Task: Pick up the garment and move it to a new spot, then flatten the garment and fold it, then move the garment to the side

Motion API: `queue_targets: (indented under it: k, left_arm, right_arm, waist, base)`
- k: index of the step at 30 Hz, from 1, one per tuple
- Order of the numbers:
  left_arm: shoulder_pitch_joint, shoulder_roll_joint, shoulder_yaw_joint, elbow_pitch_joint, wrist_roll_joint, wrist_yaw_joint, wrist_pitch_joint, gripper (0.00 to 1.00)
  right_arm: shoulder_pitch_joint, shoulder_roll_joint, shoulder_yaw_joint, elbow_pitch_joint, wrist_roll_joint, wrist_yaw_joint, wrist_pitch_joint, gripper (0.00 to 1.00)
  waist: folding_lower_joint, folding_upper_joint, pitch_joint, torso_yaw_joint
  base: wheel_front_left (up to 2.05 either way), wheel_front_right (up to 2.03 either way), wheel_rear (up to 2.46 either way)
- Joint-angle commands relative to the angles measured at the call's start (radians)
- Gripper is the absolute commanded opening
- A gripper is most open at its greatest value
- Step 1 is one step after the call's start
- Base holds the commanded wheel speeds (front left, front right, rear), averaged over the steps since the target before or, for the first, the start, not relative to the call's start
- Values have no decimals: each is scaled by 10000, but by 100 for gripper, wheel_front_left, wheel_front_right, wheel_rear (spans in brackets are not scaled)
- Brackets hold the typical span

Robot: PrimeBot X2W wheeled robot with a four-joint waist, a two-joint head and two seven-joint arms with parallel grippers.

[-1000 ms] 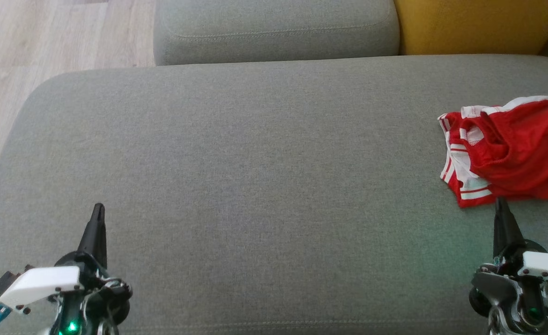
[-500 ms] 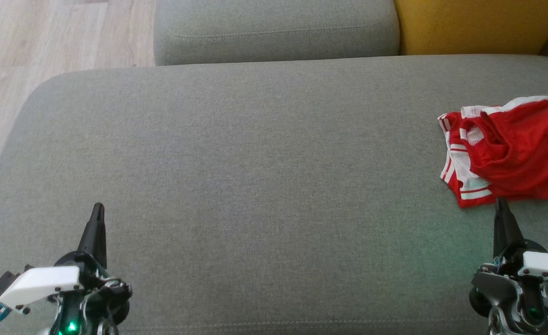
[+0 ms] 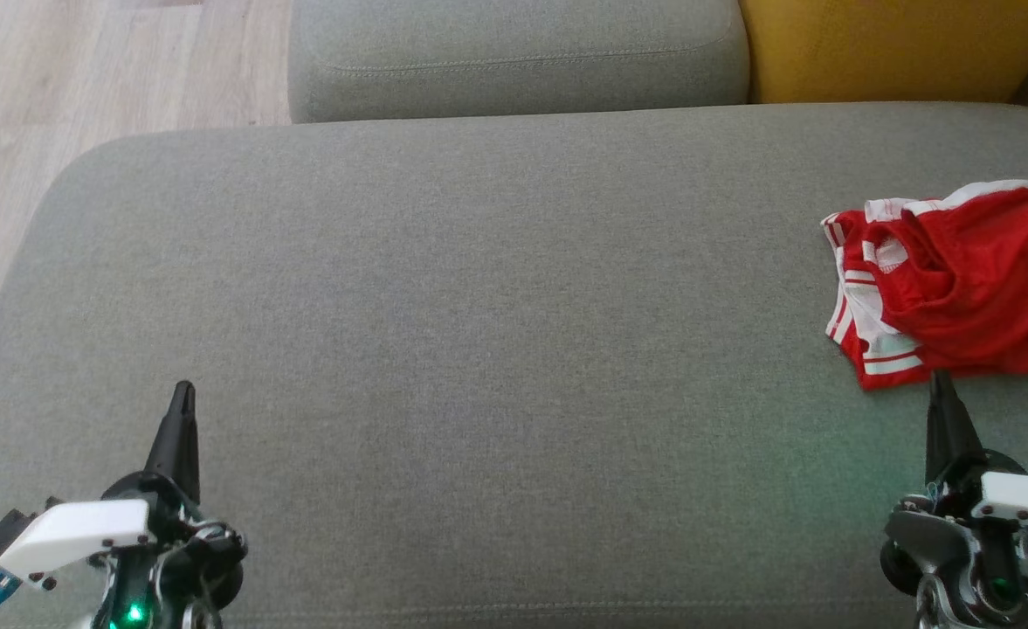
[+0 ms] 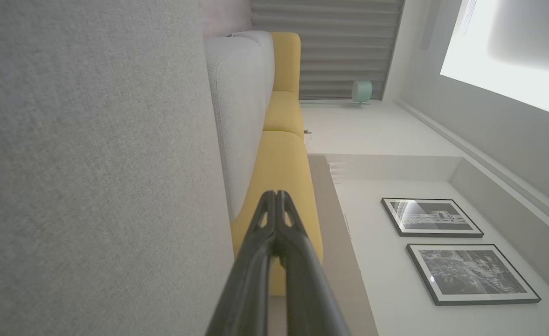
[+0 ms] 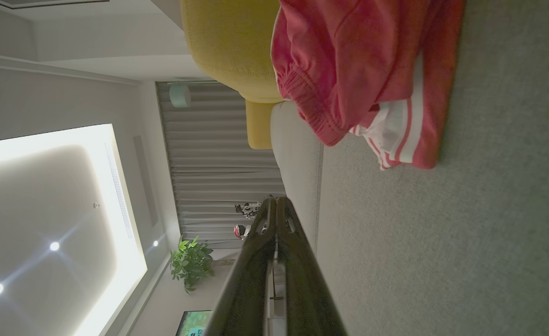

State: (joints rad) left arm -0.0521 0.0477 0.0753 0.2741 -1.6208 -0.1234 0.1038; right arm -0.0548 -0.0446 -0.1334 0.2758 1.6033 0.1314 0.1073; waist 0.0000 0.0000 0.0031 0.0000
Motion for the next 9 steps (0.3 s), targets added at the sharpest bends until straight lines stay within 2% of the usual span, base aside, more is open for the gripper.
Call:
queue_targets:
  k: [1, 9]
  left_arm:
    - [-555, 67, 336, -291, 81, -73, 54, 0]
    - [-555, 63, 343, -291, 87, -73, 60, 0]
  right_arm:
    - [-531, -67, 200, -311, 56, -7, 56, 0]
    - [-531, -66, 198, -311, 54, -7, 57, 0]
  waist:
    - [0, 0, 0, 0]
    - [0, 0, 0, 0]
  base:
    - [0, 0, 0]
    - [0, 0, 0]
